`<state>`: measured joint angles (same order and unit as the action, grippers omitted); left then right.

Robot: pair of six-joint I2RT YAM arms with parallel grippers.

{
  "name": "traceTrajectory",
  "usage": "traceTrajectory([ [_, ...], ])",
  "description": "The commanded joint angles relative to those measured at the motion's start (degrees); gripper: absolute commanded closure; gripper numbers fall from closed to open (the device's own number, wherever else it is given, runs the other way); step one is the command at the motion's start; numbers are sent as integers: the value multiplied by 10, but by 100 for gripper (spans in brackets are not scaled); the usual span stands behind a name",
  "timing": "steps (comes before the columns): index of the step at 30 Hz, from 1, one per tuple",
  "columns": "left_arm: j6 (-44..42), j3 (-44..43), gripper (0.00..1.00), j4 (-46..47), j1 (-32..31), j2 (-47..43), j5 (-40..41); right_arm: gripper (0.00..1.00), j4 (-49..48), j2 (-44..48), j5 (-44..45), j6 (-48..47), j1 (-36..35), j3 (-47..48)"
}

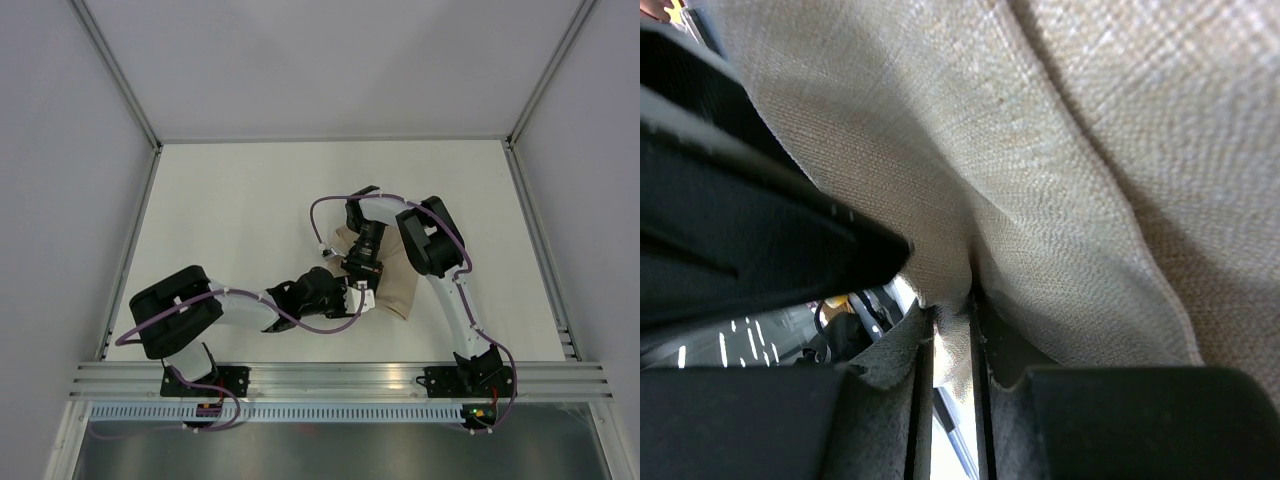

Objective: Fold the napkin, place the utensils inside, and roll it up
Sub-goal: Roll the napkin at the center of the board.

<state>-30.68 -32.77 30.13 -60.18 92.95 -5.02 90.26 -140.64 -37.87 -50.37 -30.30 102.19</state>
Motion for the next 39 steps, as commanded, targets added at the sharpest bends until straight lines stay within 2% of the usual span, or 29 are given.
traceTrajectory([
  [1,3,-31,45,18,1,12,-19,100,-173,-37,65,-38,3,11],
  [11,23,-34,47,20,-3,30,-52,100,-172,-39,67,-37,3,14],
  [22,33,-34,51,64,-6,50,-44,100,-174,-39,68,-37,2,13],
  [25,32,-33,55,71,-6,51,-42,100,-174,-39,68,-37,3,12],
  [29,33,-33,68,65,-6,54,-44,100,-174,-39,68,-37,4,13],
  [39,41,-45,89,36,-6,62,-56,100,-174,-38,67,-37,3,12],
])
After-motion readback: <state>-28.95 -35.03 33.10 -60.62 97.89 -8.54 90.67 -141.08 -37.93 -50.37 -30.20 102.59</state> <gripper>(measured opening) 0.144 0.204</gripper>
